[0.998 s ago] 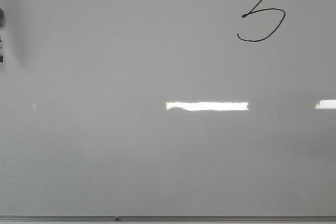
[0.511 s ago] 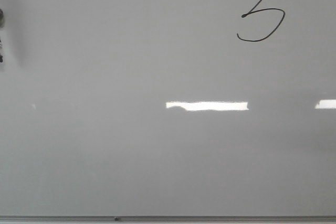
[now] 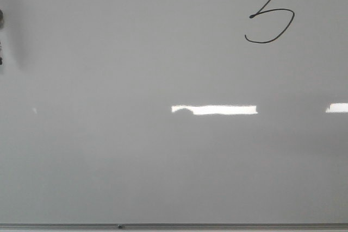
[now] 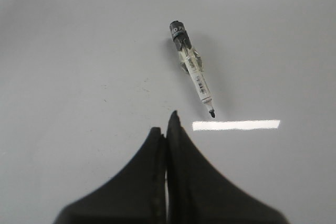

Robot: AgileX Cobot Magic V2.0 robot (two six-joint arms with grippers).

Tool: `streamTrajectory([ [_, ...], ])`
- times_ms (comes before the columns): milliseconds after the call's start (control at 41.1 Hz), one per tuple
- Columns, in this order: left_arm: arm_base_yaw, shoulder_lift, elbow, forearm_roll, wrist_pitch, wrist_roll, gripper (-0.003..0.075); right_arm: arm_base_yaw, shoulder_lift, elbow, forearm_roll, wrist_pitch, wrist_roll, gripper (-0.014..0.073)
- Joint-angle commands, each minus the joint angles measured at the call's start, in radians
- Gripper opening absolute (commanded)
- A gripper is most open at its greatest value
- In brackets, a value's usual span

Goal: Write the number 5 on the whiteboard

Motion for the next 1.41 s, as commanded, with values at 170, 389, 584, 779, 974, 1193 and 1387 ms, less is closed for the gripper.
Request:
streamTrajectory([
  [170, -0.003, -0.014, 0.008, 0.001, -0.089, -0.008, -0.0020, -0.037, -0.020, -0.015, -0.175, -0.077, 0.226, -0.0069],
  [389, -0.003, -0.014, 0.008, 0.001, -0.089, -0.008, -0.0020, -0.037, -0.020, -0.015, -0.175, -0.079, 0.227, -0.0069],
  [584, -0.003, -0.014, 0.008, 0.001, -0.089, -0.008, -0.0020, -0.037, -0.020, -0.015, -0.180, -0.103, 0.225, -0.0069],
  [779, -0.003, -0.014, 0.008, 0.001, -0.089, -0.008, -0.0020, -0.037, -0.020, -0.015, -0.201, -0.116, 0.225, -0.0069],
  [974, -0.003, -0.014, 0.008, 0.001, -0.089, -0.008, -0.0020, -0.037, -0.020, -0.015, -0.201, -0.117, 0.225, -0.0069],
  [1193, -0.003, -0.014, 0.008, 0.001, -0.089, -0.008, -0.0020, -0.037, -0.020, -0.015, -0.201, -0.117, 0.225, -0.0069],
  [1387, -0.003, -0.014, 0.008, 0.001, -0.089, -0.008, -0.0020, -0.037, -0.020, -0.015, -0.201, -0.117, 0.225, -0.0069],
])
